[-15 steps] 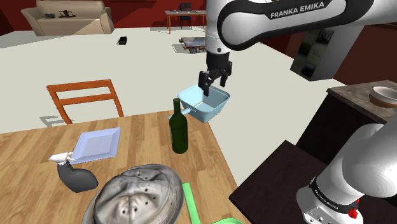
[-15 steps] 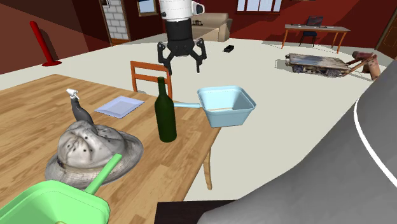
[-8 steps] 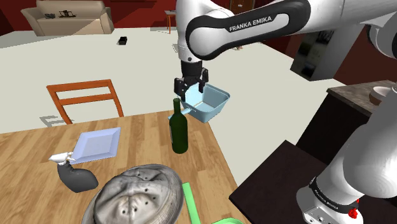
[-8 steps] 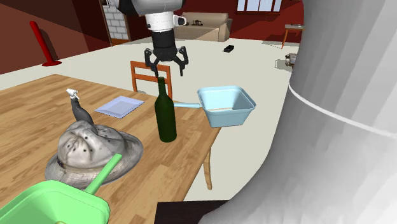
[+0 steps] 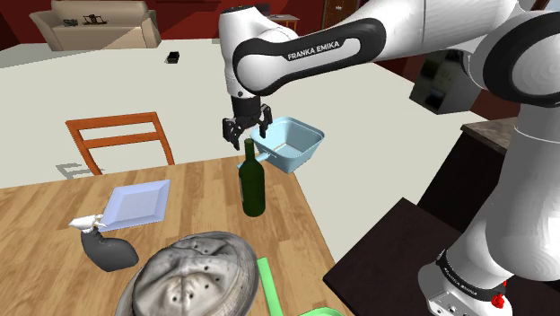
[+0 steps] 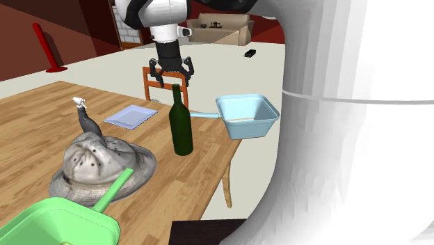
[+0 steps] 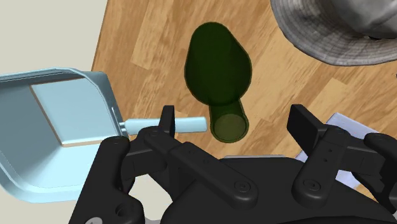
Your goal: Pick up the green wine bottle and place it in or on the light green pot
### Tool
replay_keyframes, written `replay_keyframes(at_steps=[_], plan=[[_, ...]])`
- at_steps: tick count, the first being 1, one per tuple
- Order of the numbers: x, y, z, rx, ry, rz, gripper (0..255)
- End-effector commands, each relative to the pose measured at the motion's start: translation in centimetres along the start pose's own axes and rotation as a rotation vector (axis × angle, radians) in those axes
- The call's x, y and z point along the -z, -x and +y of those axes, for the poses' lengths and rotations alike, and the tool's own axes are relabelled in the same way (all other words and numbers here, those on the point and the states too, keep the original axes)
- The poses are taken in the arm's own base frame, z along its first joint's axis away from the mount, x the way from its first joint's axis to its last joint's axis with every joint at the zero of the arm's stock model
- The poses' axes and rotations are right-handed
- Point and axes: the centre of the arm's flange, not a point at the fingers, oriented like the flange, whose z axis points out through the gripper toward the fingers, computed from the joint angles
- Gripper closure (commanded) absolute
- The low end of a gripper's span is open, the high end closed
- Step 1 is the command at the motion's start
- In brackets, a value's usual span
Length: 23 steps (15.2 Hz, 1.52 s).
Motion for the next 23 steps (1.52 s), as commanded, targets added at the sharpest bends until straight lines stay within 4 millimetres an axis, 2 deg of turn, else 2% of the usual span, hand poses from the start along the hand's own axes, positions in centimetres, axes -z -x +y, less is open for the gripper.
replay_keyframes(at_steps=[1, 4, 12, 13, 22, 23], plan=[[-1.1, -0.1, 0.0, 0.0, 0.0, 0.0, 0], [-3.0, -0.1, 0.0, 0.0, 0.0, 0.0, 0], [-3.0, -0.1, 0.0, 0.0, 0.0, 0.0, 0], [-3.0, -0.1, 0.0, 0.0, 0.0, 0.0, 255], [-3.0, -0.1, 0.0, 0.0, 0.0, 0.0, 255], [-2.4, -0.1, 0.0, 0.0, 0.0, 0.0, 255]])
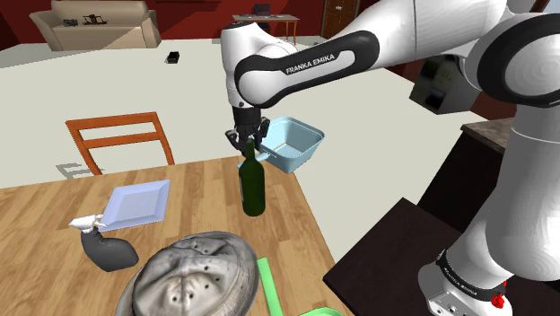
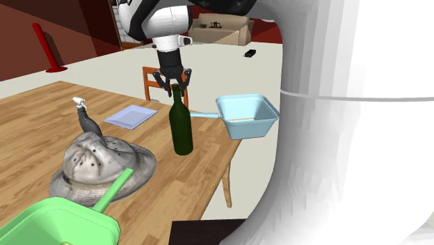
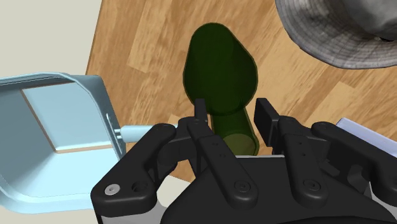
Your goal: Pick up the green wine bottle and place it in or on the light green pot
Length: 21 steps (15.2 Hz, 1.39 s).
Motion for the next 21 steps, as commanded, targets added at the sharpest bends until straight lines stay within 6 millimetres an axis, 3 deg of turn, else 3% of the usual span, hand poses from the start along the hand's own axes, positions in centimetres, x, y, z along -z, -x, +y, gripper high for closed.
replay_keyframes(at_steps=[1, 21], plan=[[0.8, 0.0, 0.1, 0.0, 0.0, 0.0, 255], [11.4, -0.4, 0.5, 0.0, 0.0, 0.0, 255]])
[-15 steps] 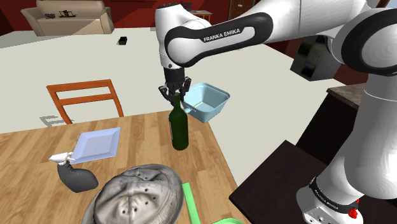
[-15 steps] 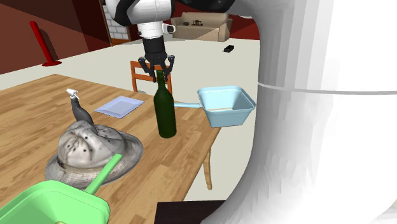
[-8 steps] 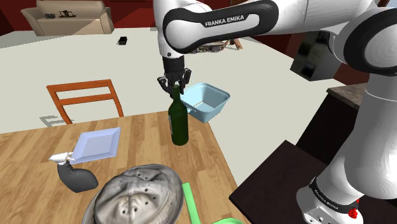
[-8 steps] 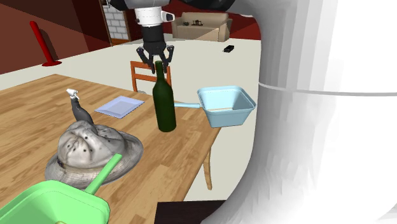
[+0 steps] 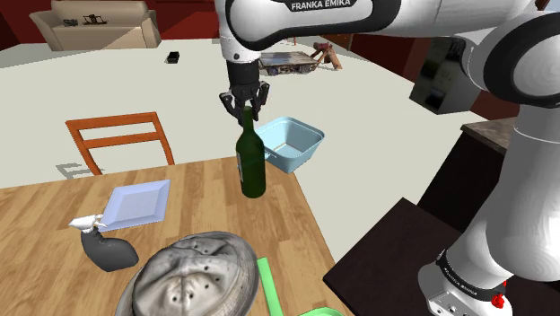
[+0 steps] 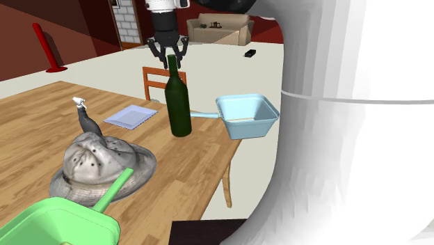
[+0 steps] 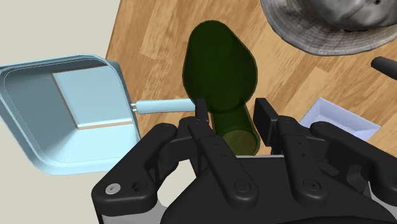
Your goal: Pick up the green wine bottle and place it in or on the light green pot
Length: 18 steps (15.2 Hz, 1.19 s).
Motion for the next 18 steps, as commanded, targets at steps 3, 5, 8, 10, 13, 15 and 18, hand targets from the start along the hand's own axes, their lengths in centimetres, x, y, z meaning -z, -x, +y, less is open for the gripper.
replay_keyframes(at_steps=[3, 5, 8, 10, 13, 15, 18], plan=[[2.0, -0.1, 0.2, 0.0, 0.0, 0.0, 255], [3.1, -0.2, 0.2, 0.0, 0.0, 0.0, 255], [4.7, -0.2, 0.3, 0.0, 0.0, 0.0, 255], [5.7, -0.3, 0.3, 0.0, 0.0, 0.0, 255], [7.3, -0.3, 0.4, 0.0, 0.0, 0.0, 255], [8.4, -0.3, 0.4, 0.0, 0.0, 0.0, 255], [9.9, -0.4, 0.5, 0.0, 0.0, 0.0, 255]])
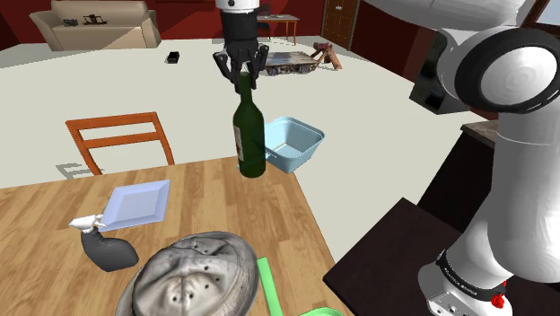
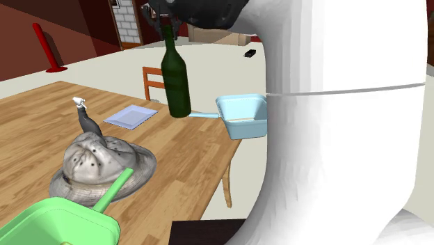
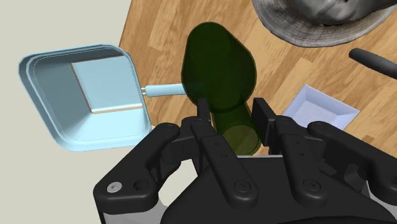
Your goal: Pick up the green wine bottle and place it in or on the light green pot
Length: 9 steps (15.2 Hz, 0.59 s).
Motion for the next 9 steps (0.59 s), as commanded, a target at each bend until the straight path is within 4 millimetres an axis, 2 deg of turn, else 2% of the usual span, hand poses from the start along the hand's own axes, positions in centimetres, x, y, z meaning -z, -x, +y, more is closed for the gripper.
replay_keyframes(at_steps=[1, 2, 9], plan=[[1.1, 0.0, 0.1, 0.0, 0.0, 0.0, 255], [1.5, 0.0, 0.1, 0.0, 0.0, 0.0, 255], [4.4, 8.0, -3.5, 0.0, 0.0, 0.0, 255]])
